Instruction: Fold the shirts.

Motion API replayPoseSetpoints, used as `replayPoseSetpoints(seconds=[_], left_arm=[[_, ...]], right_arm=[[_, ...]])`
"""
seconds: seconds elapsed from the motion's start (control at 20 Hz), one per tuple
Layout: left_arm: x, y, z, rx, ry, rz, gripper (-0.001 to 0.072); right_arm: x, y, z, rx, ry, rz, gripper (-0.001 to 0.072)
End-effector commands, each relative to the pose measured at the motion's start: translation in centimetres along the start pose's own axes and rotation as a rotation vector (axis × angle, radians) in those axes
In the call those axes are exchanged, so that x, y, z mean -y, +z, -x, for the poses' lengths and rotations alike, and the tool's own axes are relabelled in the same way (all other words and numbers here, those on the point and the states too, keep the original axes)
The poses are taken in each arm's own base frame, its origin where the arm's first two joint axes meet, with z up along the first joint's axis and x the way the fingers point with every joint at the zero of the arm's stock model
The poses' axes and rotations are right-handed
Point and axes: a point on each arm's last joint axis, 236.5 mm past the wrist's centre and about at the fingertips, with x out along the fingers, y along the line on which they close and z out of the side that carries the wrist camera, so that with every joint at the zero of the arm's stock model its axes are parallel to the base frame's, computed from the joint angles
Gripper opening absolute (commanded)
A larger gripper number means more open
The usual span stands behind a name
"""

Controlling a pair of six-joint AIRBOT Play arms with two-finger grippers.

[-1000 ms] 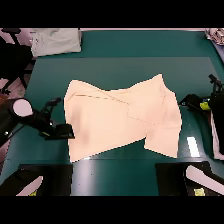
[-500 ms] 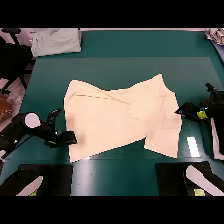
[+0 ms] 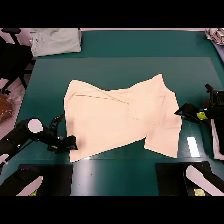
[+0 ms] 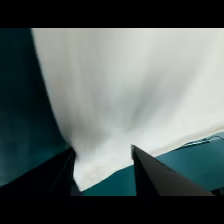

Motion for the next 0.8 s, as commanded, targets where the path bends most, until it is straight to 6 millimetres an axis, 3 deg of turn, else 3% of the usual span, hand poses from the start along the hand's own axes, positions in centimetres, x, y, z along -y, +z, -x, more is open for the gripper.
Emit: replayPoseSetpoints(seconds=[0.0,0.1,0.15,0.3,0.55,0.75], left_arm=[[2.8,1.4,0.2,0.062,-0.119,0.010,0.0419],[2.9,2.1,0.3,0.091,-0.124,0.015,0.0375],[3.0,2.4,0.4,0.104,-0.130,0.015,0.0214],[4.9,3.6,1.6,0.149,-0.181,-0.034,0.0025],[7.4,3.9,5.4,0.142,-0.188,-0.130,0.0025],[7.8,3.6,6.0,0.131,-0.190,-0.140,0.0025]], right_arm=[[0.1,0.2,0.0,0.010,-0.005,0.000,0.0688],[0.2,0.4,0.0,0.016,-0.010,0.002,0.0688],[0.4,0.4,0.0,0.017,-0.015,0.003,0.0688],[1.4,0.4,-0.2,0.011,-0.050,0.011,0.0688],[4.0,-0.6,-2.6,-0.100,-0.102,-0.003,0.0688],[5.0,-0.7,-4.2,-0.140,-0.104,0.001,0.0688]])
